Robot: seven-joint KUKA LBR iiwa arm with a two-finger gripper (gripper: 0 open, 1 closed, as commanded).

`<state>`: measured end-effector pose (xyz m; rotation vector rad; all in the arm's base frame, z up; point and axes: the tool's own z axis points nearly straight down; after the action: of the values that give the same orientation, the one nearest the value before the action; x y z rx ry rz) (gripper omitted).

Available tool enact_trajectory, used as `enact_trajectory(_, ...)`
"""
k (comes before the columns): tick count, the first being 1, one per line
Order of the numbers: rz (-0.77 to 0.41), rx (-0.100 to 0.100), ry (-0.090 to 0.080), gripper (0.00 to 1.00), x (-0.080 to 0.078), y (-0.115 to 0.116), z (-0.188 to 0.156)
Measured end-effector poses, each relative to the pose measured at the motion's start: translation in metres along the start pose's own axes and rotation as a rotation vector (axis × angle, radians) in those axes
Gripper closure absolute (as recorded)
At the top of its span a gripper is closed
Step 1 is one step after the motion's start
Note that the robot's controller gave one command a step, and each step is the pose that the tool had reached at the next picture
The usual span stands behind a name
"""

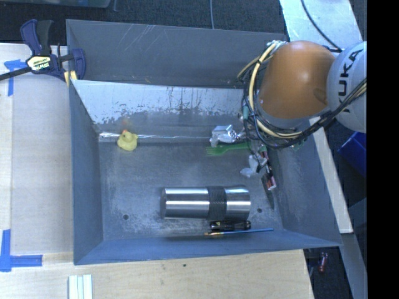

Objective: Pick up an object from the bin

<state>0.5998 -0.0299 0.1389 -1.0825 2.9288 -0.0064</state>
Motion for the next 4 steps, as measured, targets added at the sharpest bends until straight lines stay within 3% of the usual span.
enact_trajectory(1, -0.103, -0.009, 0.004, 0.00, 0.048, 0.066, -0.024)
enact_trajectory(2, 0.121, 0.003, -0.006, 0.00, 0.016, -0.023, -0.021)
enact_trajectory(3, 0.362, -0.007, 0.000, 0.00, 0.018, 0.025, -0.075)
enact_trajectory(4, 0.367, 0.001, -0.003, 0.00, 0.029, -0.062, -0.024)
